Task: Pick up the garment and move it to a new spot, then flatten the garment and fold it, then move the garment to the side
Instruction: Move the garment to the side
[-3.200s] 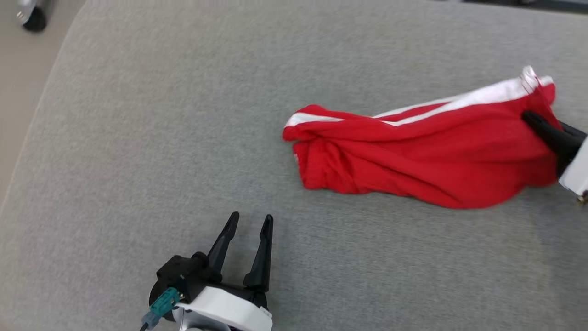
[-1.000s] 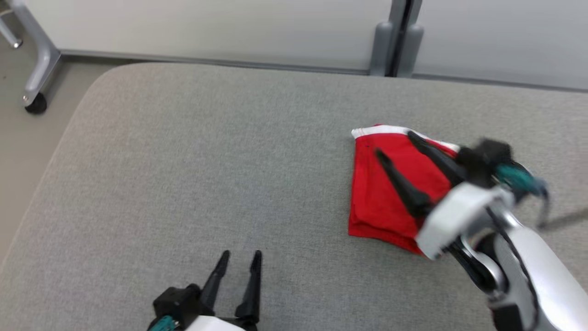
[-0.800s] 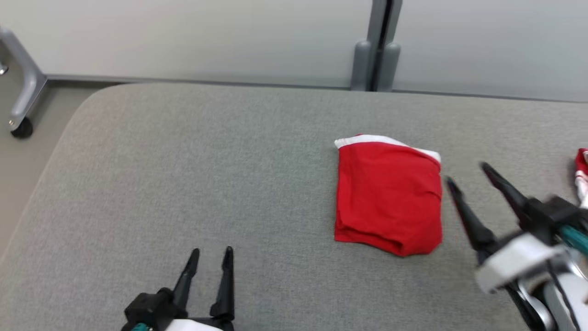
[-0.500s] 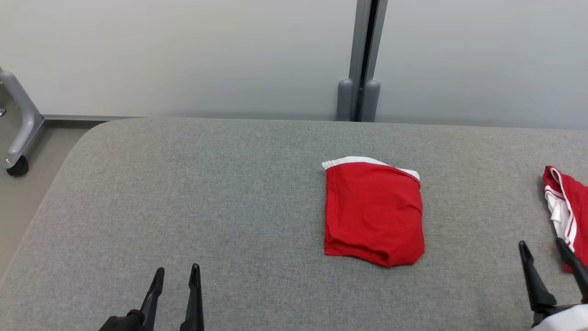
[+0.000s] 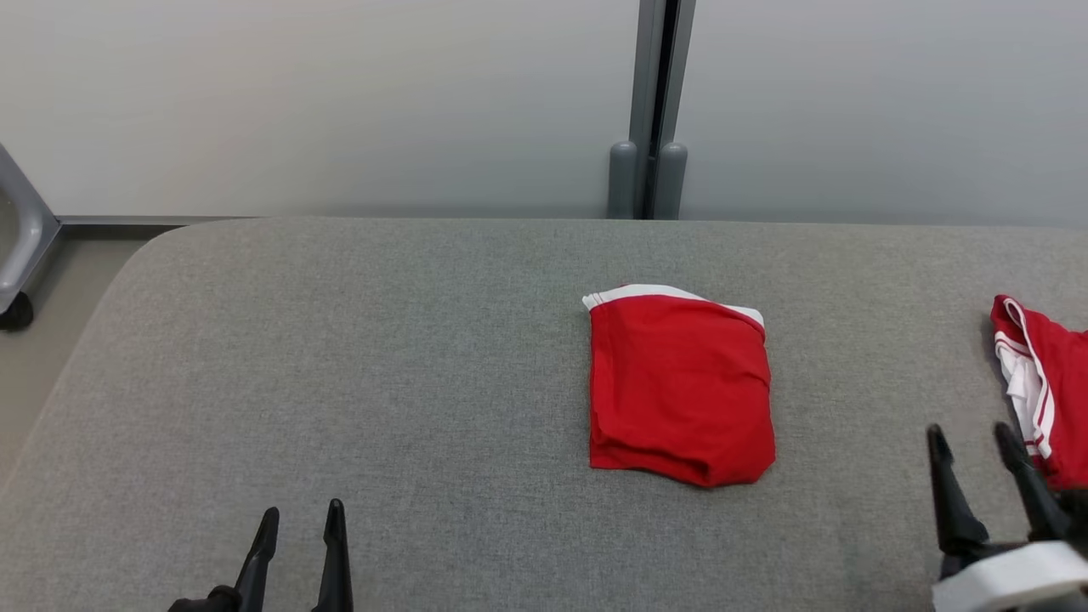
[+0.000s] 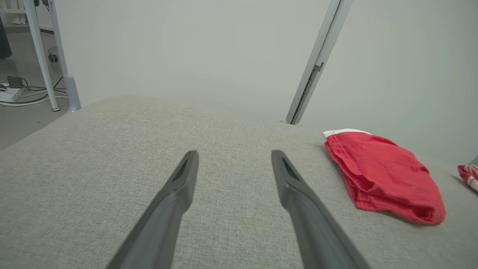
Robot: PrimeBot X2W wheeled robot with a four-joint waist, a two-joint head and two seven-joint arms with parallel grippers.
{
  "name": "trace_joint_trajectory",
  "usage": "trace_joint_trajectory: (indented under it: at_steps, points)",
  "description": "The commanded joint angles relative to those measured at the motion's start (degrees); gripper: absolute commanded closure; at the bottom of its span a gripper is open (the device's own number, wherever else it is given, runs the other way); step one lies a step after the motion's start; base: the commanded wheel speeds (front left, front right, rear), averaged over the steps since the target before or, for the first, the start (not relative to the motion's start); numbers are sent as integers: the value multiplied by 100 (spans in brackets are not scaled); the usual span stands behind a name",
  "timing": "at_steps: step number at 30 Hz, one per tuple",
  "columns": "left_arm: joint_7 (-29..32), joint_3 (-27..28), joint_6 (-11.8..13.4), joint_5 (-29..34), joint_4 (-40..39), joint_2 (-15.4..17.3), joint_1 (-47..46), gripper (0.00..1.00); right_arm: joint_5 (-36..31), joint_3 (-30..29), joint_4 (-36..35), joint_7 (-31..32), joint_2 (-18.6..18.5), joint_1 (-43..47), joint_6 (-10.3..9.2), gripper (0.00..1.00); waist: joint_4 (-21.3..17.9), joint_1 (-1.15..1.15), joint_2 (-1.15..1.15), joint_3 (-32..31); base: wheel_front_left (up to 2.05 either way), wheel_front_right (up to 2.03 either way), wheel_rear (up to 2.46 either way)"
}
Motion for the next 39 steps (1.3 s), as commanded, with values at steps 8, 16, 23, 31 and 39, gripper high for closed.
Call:
trace_joint_trajectory:
  at_steps: [8, 16, 23, 31, 39]
  points:
    - [-8, -369, -34, -120, -30, 16, -492, 0, 1738, 1178, 6, 1801, -633, -1757, 1, 0, 243, 0, 0, 655, 0, 0, 0]
    - [-9, -584, 99, -256, -63, 16, -742, 0, 2214, 1349, 1057, 3089, -447, -2487, 1, 0, 731, 0, 0, 913, 0, 0, 0]
    - [-9, -654, 166, -328, -103, 15, -829, 0, 2258, 1251, 1620, 3266, -196, -2750, 1, 0, 837, 0, 0, 1071, 0, 0, 0]
    - [-9, -634, 235, -398, -175, 15, -855, 0, 2655, 1289, 1675, 3202, -120, -3182, 1, 100, 391, 0, 0, 1224, 0, 0, 0]
    - [-8, -731, 118, -252, -198, 15, -1276, 0, 2682, 1252, 827, 4069, -1693, -3744, 1, 100, -198, 0, 0, 1833, 0, 0, 0]
